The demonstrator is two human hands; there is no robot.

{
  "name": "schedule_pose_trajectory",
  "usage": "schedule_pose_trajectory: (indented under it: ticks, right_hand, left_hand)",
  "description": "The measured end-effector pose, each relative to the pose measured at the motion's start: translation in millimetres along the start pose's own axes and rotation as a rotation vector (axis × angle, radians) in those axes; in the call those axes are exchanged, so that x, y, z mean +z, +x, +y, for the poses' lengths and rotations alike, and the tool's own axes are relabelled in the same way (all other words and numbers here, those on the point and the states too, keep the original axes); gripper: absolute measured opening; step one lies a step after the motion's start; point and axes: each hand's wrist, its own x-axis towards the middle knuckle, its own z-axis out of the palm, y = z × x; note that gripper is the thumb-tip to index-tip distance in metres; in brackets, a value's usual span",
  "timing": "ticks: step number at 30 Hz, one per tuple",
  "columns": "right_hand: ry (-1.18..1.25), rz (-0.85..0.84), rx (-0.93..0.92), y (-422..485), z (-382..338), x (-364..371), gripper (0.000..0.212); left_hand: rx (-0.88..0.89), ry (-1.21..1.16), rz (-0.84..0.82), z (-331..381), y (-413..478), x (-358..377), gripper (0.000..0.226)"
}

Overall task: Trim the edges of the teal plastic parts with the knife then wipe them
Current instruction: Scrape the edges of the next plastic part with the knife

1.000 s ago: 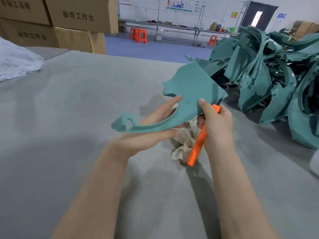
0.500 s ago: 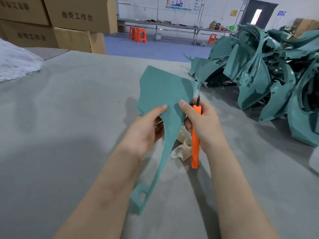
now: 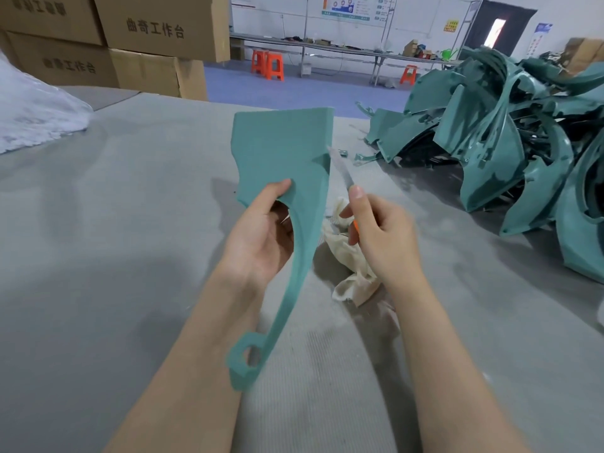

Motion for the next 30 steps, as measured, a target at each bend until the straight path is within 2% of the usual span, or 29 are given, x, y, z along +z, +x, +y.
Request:
schedule_pose_trajectory:
  ticks: [6, 14, 20, 24, 30]
  right_hand:
    - [-0.133, -0.019, -0.113, -3.6, -0.3, 5.4, 0.064]
    - [-0.172, -0.079, -0.225, -9.5, -2.1, 15.9, 0.057]
    - [-0.172, -0.112, -0.250, -12.4, -2.4, 19.6, 0.056]
    - [-0.172, -0.129, -0.268, -13.2, -4.2, 21.6, 0.063]
    - [-0.151, -0.182, -0.248, -14.0, -4.7, 21.2, 0.061]
  left_hand:
    - [-0.078, 0.058, 0.041, 3.3, -1.7, -0.4, 0.023]
    - [-0.042, -0.078, 0.054, 6.2, -0.8, -0.9, 0.019]
    - [-0.020, -0.194, 0.070, 8.1, 1.1, -4.0, 0.017]
    - [-0.017, -0.178, 0.079, 9.1, 2.7, -6.1, 0.018]
    - [0.003, -0.091, 0.062, 7.8, 0.8, -7.8, 0.022]
